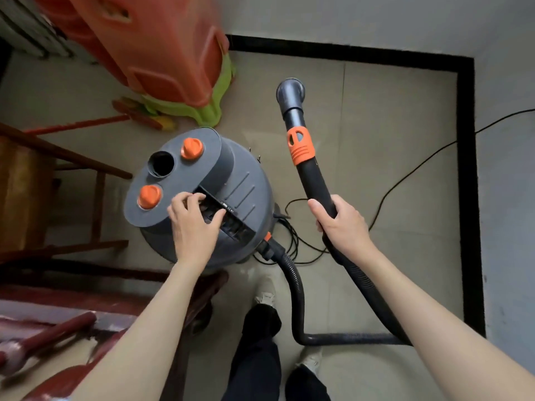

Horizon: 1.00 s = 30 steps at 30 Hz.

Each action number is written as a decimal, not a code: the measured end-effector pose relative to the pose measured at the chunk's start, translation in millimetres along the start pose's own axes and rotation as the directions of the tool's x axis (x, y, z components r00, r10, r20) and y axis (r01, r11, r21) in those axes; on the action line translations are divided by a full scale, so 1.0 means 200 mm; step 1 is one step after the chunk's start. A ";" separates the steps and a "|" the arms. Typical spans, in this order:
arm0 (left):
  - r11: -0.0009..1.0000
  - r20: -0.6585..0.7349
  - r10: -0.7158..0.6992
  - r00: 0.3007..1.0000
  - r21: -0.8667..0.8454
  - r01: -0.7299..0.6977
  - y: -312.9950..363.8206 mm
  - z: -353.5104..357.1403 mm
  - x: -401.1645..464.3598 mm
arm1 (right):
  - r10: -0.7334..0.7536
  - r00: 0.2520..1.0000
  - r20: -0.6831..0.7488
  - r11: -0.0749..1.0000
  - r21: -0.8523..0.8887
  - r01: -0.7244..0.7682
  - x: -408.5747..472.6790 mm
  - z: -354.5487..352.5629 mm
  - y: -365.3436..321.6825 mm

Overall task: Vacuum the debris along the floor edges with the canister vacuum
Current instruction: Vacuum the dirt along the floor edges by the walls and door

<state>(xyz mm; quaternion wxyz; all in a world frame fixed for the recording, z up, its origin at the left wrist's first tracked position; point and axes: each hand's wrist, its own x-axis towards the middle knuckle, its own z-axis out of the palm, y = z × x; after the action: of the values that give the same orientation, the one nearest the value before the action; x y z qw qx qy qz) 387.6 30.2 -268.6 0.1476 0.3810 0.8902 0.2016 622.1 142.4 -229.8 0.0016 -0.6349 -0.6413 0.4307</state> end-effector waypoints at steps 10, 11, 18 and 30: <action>0.385 0.382 -0.557 0.738 -0.669 0.636 0.07 0.11 0.04 | 0.038 0.999 0.029 0.999 0.029 -0.039 0.00 0.09 0.10; 0.323 0.421 -0.552 0.720 -0.688 0.650 0.08 0.11 0.05 | 0.035 0.999 0.033 0.999 0.025 -0.036 -0.01 0.09 0.11; 0.221 0.473 -0.593 0.652 -0.683 0.696 0.09 0.11 0.08 | 0.001 0.999 0.037 0.999 0.050 -0.003 -0.05 0.07 0.19; 0.221 0.487 -0.549 0.679 -0.700 0.680 0.19 0.17 0.03 | 0.052 0.998 0.028 0.996 0.068 -0.054 -0.10 0.04 0.41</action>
<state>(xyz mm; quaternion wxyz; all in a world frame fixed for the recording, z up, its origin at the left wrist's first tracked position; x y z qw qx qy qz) 422.3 67.5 -281.6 0.4388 -0.1126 0.7357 0.5035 688.0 108.0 -268.5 0.0036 -0.6456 -0.6090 0.4607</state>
